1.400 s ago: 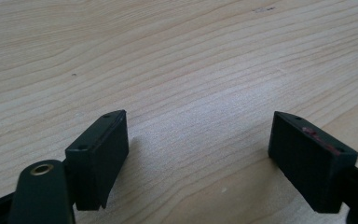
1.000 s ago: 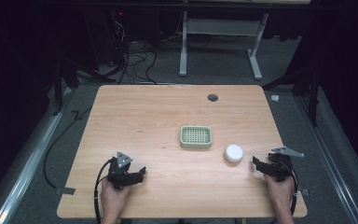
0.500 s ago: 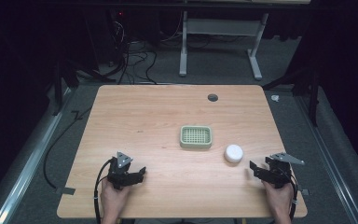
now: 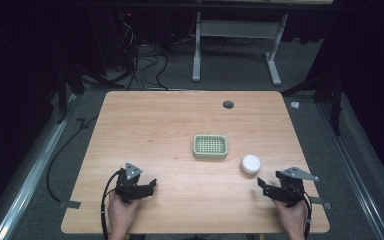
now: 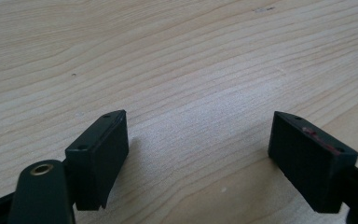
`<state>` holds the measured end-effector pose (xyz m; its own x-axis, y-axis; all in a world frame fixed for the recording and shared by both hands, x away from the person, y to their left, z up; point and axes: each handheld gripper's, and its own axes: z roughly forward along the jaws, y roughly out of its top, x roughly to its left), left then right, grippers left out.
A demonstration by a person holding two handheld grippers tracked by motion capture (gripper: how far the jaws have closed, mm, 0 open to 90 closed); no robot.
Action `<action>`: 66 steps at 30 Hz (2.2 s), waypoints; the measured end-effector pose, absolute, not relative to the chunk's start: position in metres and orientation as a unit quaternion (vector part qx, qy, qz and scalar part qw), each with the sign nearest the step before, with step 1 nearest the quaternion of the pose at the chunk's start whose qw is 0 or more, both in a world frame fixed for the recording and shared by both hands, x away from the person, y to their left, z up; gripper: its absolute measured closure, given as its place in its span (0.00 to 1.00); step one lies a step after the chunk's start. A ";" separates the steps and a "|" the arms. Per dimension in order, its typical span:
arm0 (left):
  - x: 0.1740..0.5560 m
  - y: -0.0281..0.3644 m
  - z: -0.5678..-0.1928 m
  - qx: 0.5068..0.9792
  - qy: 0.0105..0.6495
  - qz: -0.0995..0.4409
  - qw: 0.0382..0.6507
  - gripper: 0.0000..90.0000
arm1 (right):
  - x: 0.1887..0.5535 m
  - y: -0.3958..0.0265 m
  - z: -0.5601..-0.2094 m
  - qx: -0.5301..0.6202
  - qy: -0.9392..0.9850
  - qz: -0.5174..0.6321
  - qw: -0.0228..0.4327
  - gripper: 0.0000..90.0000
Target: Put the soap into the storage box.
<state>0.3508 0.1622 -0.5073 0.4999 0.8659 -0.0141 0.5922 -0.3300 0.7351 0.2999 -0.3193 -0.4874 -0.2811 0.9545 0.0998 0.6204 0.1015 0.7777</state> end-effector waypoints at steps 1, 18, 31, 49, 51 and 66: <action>0.351 0.162 -0.507 0.792 0.460 0.195 0.351 0.23 | 0.301 -0.317 -0.487 0.555 0.709 0.374 0.222 0.21; 0.351 0.162 -0.507 0.792 0.460 0.195 0.351 0.23 | 0.341 -0.286 -0.482 0.553 0.723 0.353 0.216 0.15; 0.351 0.162 -0.507 0.792 0.460 0.195 0.351 0.23 | 0.364 -0.276 -0.492 0.563 0.730 0.324 0.213 0.16; 0.351 0.162 -0.507 0.792 0.460 0.194 0.352 0.23 | 0.364 -0.279 -0.494 0.555 0.732 0.332 0.212 0.27; 0.351 0.162 -0.507 0.792 0.460 0.194 0.352 0.23 | 0.364 -0.279 -0.493 0.554 0.734 0.331 0.212 0.27; 0.351 0.163 -0.507 0.791 0.460 0.193 0.353 0.23 | 0.358 -0.281 -0.484 0.547 0.732 0.348 0.211 0.27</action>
